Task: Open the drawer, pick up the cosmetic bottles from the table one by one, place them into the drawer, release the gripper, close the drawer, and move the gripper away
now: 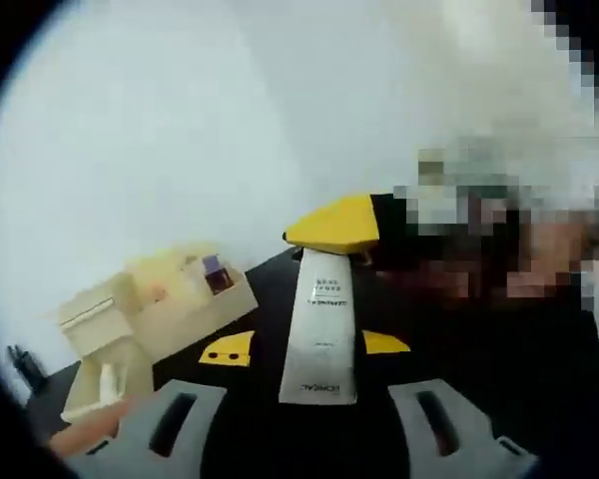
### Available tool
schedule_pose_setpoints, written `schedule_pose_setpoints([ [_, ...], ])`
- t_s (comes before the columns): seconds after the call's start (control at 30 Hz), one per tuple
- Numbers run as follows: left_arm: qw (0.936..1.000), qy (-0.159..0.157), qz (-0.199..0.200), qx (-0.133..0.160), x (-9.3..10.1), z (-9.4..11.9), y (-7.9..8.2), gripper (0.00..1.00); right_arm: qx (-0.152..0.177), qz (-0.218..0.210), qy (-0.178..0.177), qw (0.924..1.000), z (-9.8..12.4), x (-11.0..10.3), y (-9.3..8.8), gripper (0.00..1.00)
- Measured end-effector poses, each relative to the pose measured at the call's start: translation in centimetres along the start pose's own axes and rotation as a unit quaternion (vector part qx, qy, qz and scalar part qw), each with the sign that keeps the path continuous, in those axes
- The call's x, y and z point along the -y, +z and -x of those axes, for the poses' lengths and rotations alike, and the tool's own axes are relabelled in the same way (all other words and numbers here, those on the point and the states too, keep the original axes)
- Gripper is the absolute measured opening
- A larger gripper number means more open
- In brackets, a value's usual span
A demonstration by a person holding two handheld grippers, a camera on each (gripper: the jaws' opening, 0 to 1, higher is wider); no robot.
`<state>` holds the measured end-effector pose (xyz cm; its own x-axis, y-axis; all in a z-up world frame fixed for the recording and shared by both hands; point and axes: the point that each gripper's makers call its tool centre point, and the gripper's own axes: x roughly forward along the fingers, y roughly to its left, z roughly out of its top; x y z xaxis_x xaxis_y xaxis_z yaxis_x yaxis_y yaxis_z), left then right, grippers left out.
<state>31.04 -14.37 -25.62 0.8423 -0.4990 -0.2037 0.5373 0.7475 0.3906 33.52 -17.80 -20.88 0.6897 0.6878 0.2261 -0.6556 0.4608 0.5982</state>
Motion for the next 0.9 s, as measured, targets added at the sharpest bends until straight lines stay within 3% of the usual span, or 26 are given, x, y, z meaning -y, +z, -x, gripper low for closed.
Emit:
schedule_pose_setpoints([
  [0.1,0.9988,0.025,-0.039,-0.016,0.6,-0.2,0.4,0.32,-0.001,-0.033,-0.003,0.9995,0.1,0.5,-0.3,0.17],
  [0.2,0.9969,0.038,-0.067,-0.019,0.7,-0.6,1.0,0.31,-0.005,-0.028,-0.003,0.9996,0.1,0.2,-0.5,0.17],
  [0.23,0.9972,0.036,-0.063,-0.02,0.8,-0.7,1.1,0.31,-0.007,-0.023,0.0,0.9997,0.1,0.0,-0.7,0.17],
  [0.3,0.9997,0.015,-0.014,-0.012,1.4,-0.8,1.5,0.28,-0.011,-0.016,0.004,0.9998,0.1,-0.4,-1.0,0.17],
  [0.57,0.9993,-0.005,0.035,-0.008,0.6,-0.4,0.9,0.24,-0.022,-0.009,0.014,0.9996,-0.3,-0.4,-1.4,0.17],
  [0.9,0.9985,-0.019,0.05,-0.008,0.9,-0.4,0.1,0.22,-0.044,-0.019,0.022,0.9986,-0.8,-0.3,-2.6,0.17],
])
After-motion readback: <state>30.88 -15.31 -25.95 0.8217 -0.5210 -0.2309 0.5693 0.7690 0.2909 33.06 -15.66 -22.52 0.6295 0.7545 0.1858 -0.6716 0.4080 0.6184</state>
